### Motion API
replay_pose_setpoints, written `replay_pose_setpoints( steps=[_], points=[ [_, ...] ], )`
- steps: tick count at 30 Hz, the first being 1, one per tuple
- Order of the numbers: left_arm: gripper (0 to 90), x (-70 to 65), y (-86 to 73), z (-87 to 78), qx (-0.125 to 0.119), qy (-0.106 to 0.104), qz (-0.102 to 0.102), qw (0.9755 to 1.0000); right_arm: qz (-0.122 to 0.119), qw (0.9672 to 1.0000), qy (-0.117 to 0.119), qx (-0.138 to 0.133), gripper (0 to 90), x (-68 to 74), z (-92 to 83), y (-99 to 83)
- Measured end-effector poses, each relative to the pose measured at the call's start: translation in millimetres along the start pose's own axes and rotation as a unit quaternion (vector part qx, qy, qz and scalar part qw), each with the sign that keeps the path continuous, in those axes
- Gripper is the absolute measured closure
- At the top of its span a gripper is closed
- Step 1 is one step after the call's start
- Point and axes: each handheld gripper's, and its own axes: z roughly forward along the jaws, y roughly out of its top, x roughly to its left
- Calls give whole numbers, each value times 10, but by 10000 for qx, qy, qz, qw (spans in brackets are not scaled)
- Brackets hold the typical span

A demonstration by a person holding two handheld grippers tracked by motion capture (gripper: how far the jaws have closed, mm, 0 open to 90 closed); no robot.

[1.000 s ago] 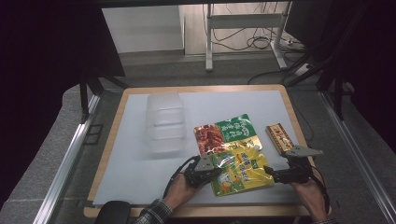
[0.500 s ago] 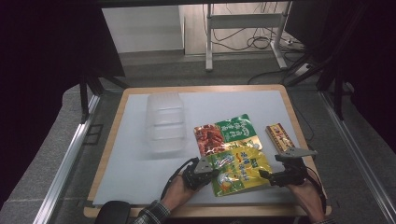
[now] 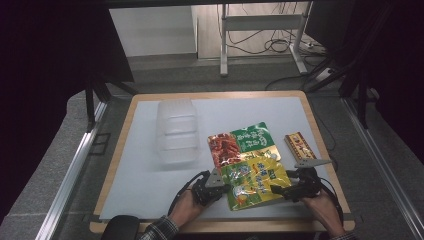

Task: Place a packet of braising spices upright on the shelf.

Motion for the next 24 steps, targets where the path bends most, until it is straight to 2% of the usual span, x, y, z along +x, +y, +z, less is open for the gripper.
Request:
replay_pose_setpoints(
  steps=[6, 10, 17, 19, 20, 23, 24],
  points=[
    [900, 8, -1, 0, -9, -29, -22, 10000, 148, 9993, 355, 34, 47, -4, 90, 21],
    [900, 8, -2, 0, -13, -28, -19, 10000, 170, 9988, 446, 56, 55, 0, 135, 36],
    [900, 12, -2, -1, -19, -45, -41, 10000, 210, 9987, 452, 57, 61, 8, 196, 68],
    [900, 17, -3, 0, -25, -61, -57, 10000, 279, 9977, 622, 43, 65, 11, 199, 74],
    [900, 18, -4, 0, -29, -67, -66, 10000, 303, 9962, 811, 96, 54, 39, 216, 84],
    [900, 17, -4, -1, -38, -63, -64, 10000, 206, 9974, 676, 136, 54, 75, 219, 101],
    [900, 18, -4, -1, -38, -59, -65, 10000, 265, 9969, 735, 54, 55, 79, 204, 118]
  ],
)
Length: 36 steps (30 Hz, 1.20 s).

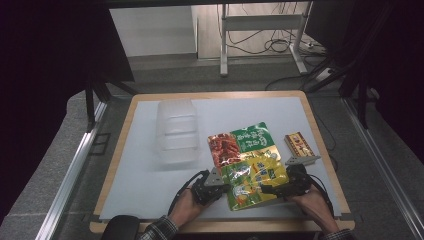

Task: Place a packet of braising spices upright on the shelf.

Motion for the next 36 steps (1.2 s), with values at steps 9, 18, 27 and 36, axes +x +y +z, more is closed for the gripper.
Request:
replay_pose_setpoints(
  steps=[9, 18, 27, 36],
  points=[
    [900, -20, -1, -13, -29, 80, 97, 9999, 216, 9981, -468, -347, 500, 36, -150, 71],
    [841, -24, 11, -36, 21, 235, 210, 9995, 241, 9968, -686, -319, 749, 93, -174, 132],
    [692, -17, 7, -129, -87, 412, 152, 9990, 143, 9965, -797, -225, 849, 177, -184, 187],
    [477, -25, -30, -293, -61, 414, 91, 9991, 179, 9968, -645, -446, 854, 226, -237, 229]
  ],
)
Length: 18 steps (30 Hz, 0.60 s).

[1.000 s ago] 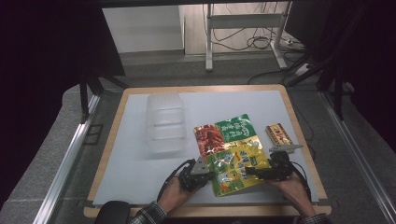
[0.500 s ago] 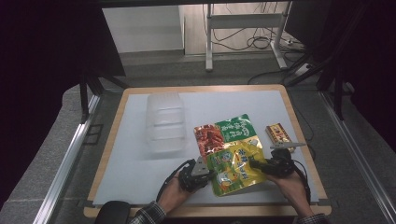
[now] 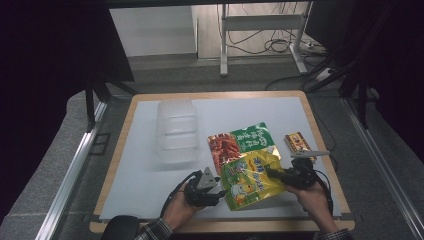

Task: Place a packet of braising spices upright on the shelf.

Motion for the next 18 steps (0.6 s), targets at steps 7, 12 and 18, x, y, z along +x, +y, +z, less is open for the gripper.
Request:
replay_pose_setpoints(
  steps=[7, 12, 18],
  points=[
    [296, 61, -38, -103, -180, 52, -108, 9998, -43, 9998, 173, -100, 861, 47, -42, 74],
    [195, 59, -67, -167, -252, 86, -119, 9996, -119, 9990, 390, -168, 862, 86, -69, 144],
    [77, 81, -129, -189, -228, 232, -116, 9994, -236, 9983, 468, -242, 868, 160, -103, 233]
  ],
)
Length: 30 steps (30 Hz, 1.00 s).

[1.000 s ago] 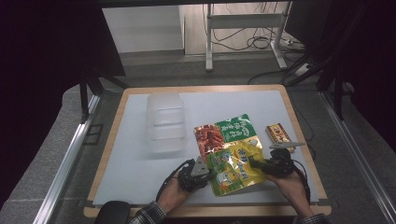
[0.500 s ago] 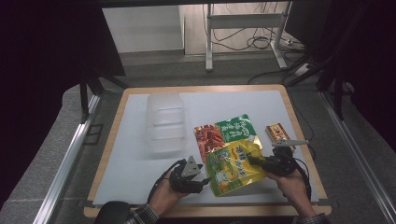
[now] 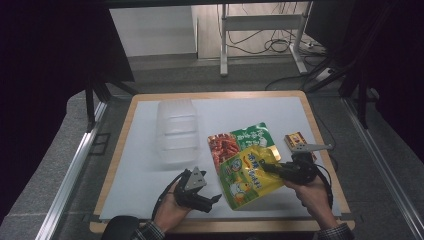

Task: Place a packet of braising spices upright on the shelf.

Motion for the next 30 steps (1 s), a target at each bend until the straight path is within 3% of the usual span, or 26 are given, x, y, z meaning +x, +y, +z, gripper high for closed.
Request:
replay_pose_setpoints(
  steps=[4, 20, 26, 30],
  points=[
    [45, 27, -39, 10, 44, 67, -7, 10000, -46, 9999, 110, -36, 870, 35, -9, 61],
    [15, -17, -75, -142, -294, 111, 2, 9995, -386, 9985, 382, -108, 883, 205, -49, 395],
    [0, -35, -76, -192, -566, 20, -137, 9983, -620, 9976, 281, -154, 882, 279, -41, 511],
    [4, -36, -79, -214, -504, -7, -178, 9986, -724, 9971, 169, -161, 882, 294, -31, 578]
  ],
)
